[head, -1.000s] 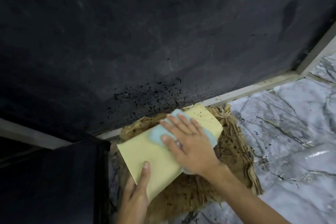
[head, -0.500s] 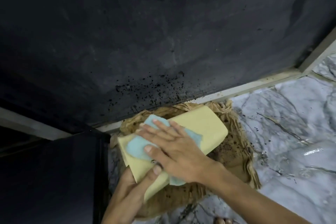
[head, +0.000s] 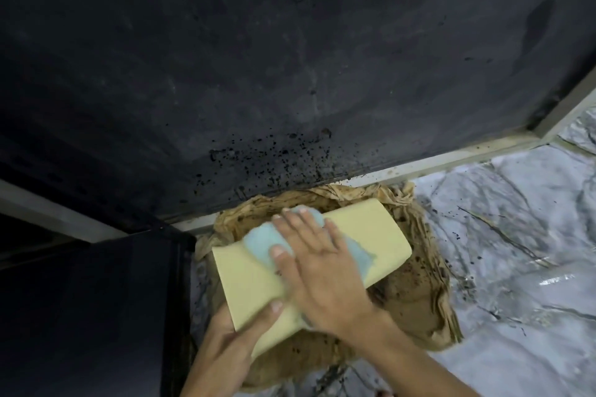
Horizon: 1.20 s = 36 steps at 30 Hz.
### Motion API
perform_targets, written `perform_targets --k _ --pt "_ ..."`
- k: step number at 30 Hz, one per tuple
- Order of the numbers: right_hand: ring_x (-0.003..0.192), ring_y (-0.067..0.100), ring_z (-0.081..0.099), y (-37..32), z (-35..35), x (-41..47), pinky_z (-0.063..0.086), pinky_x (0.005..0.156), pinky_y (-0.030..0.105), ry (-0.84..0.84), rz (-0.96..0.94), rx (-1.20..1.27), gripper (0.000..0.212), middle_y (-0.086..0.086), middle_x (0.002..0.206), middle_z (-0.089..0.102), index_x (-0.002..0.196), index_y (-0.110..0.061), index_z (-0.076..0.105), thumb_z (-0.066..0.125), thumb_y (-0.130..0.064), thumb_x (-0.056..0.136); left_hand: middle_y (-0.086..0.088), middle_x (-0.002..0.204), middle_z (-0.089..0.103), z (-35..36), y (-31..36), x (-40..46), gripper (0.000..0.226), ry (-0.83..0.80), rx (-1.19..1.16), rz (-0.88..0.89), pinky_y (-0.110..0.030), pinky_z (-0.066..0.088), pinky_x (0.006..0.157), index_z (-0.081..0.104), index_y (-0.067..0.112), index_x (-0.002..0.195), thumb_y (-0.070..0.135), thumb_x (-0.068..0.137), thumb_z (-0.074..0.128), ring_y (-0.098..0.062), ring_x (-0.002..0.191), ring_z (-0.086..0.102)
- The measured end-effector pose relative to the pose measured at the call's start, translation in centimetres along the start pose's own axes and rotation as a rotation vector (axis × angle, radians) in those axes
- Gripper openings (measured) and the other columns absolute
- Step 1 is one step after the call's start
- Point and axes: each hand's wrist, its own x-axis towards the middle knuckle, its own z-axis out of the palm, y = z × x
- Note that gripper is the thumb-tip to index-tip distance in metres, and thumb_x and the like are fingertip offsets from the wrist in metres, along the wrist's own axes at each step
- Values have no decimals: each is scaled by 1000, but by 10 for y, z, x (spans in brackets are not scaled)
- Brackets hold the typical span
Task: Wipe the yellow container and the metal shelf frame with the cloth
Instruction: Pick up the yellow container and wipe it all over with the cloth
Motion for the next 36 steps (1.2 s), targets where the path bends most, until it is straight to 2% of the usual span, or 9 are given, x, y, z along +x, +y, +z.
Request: perform_targets --k 2,6,9,11,15,21,25,29,36 --pt "150 8 9 47 -7 3 7 122 46 88 162 -54 59 -10 162 23 154 -28 25 12 -52 101 12 108 86 2 -2 -4 40 80 3 -62 -27 55 93 79 20 113 35 78 90 -2 103 78" --pt "149 1 -4 95 -27 -5 -3 122 41 84 363 53 63 -15 164 13 155 -34 17 8 -59 98 21 113 82 9 -3 -11 79 143 26 -86 -32 49 104 78 32 115 74 49 86 -8 117 69" --pt "146 1 -20 46 -19 -15 -11 121 41 14 250 4 63 -18 163 -4 155 -35 0 -1 -59 96 27 101 82 11 -2 -12 64 145 28 -79 -23 50 90 79 31 106 65 53 90 -4 112 69" --pt "145 2 -25 2 -9 -12 -12 121 41 -68 47 -28 58 -18 163 -8 155 -34 -3 -1 -53 100 22 113 82 9 -2 -13 68 98 46 -22 -35 52 107 78 31 118 61 59 94 -8 120 70" --pt "150 3 -3 -7 -5 -14 -6 121 35 -109 -188 -26 53 -18 162 16 155 -33 18 17 -50 104 10 127 81 -4 2 -19 73 0 47 7 -39 47 113 74 26 130 49 61 87 -10 127 71" --pt "150 8 9 92 -29 -27 9 122 38 99 409 49 67 -10 162 22 153 -32 24 8 -65 97 11 116 83 -11 -3 -16 80 149 8 -151 -43 50 112 80 31 110 68 40 94 -18 116 74" --pt "149 11 -14 12 -8 -24 -2 123 42 17 234 -36 63 -12 163 -2 154 -30 -1 -7 -57 97 11 121 79 -9 5 -7 76 196 9 -181 -49 49 114 80 38 107 72 40 93 -19 118 72" --pt "151 6 -2 -15 5 -11 2 121 39 -48 -34 -22 60 -12 163 17 155 -30 18 4 -51 102 3 110 86 -6 5 -8 59 160 10 -77 -49 53 109 84 36 106 54 50 91 -19 112 78" --pt "150 5 6 95 -28 -38 6 123 44 107 405 -6 61 -15 162 21 153 -39 18 9 -62 97 24 104 82 9 9 -11 41 245 69 37 -37 53 101 72 27 119 32 82 88 -10 110 73"
